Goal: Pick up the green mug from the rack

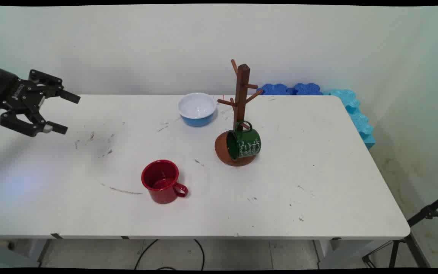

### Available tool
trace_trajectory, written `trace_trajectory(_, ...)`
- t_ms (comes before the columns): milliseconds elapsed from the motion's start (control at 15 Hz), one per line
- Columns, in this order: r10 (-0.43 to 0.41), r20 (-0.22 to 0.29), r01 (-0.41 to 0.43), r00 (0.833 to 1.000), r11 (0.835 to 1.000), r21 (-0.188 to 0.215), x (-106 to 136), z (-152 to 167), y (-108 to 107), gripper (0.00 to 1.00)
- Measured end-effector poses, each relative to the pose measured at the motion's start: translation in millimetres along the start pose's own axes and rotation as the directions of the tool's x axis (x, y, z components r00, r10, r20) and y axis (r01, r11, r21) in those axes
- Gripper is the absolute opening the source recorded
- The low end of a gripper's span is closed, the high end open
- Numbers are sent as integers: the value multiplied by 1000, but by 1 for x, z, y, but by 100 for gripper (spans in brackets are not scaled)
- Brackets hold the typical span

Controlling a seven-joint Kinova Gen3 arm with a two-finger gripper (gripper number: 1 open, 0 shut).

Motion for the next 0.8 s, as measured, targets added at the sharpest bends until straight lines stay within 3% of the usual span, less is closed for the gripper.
trace_trajectory(267, -4, -10, 4, 1000, 1000, 20, 5, 7, -1, 100)
trace_trajectory(800, -52, -26, 55, 998, 992, 118, 37, 58, 7, 100)
